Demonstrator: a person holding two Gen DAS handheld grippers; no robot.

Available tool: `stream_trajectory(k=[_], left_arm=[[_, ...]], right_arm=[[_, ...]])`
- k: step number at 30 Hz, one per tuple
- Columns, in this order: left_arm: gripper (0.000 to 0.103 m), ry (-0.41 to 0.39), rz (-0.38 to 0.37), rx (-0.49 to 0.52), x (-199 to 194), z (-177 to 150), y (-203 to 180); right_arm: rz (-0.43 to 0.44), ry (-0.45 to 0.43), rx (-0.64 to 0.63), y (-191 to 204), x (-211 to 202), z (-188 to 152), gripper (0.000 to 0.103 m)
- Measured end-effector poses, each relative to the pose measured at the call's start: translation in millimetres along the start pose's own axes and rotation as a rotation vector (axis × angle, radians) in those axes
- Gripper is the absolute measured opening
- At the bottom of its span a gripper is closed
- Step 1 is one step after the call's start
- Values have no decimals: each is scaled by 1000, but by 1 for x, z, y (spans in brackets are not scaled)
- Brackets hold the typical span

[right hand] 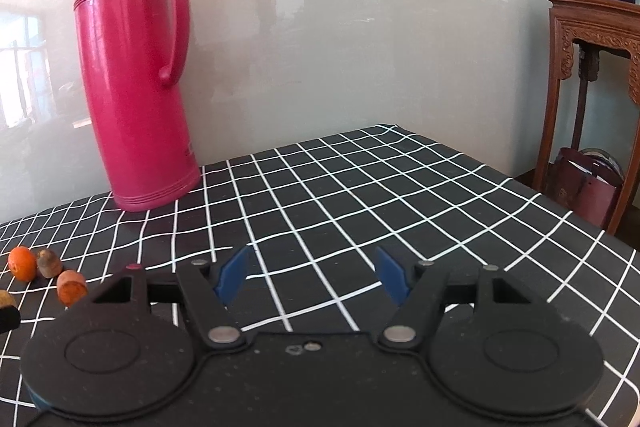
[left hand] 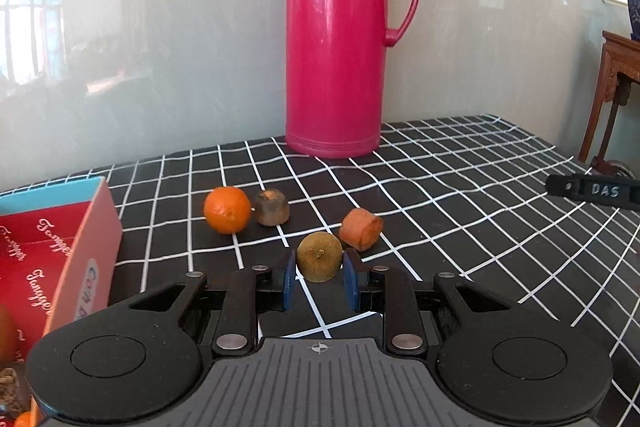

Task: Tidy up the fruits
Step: 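Carry the small green-brown fruit over the red box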

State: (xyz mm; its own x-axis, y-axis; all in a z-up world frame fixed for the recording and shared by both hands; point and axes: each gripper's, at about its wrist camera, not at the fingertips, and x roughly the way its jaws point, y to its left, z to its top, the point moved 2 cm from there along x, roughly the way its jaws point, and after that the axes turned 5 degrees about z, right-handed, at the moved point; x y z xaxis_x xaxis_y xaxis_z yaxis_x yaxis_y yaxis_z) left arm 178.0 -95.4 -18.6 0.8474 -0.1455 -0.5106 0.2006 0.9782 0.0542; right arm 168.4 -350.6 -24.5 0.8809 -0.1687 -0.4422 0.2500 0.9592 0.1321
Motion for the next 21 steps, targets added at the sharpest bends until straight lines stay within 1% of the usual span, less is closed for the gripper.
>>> stream_trajectory(k=[12, 21], left_arm=[[26, -35, 16, -26, -24, 3, 23], [26, -72, 51, -53, -41, 9, 52]], right_arm=[[37, 2, -27, 23, -3, 1, 69], [58, 8, -48, 43, -2, 0, 69]])
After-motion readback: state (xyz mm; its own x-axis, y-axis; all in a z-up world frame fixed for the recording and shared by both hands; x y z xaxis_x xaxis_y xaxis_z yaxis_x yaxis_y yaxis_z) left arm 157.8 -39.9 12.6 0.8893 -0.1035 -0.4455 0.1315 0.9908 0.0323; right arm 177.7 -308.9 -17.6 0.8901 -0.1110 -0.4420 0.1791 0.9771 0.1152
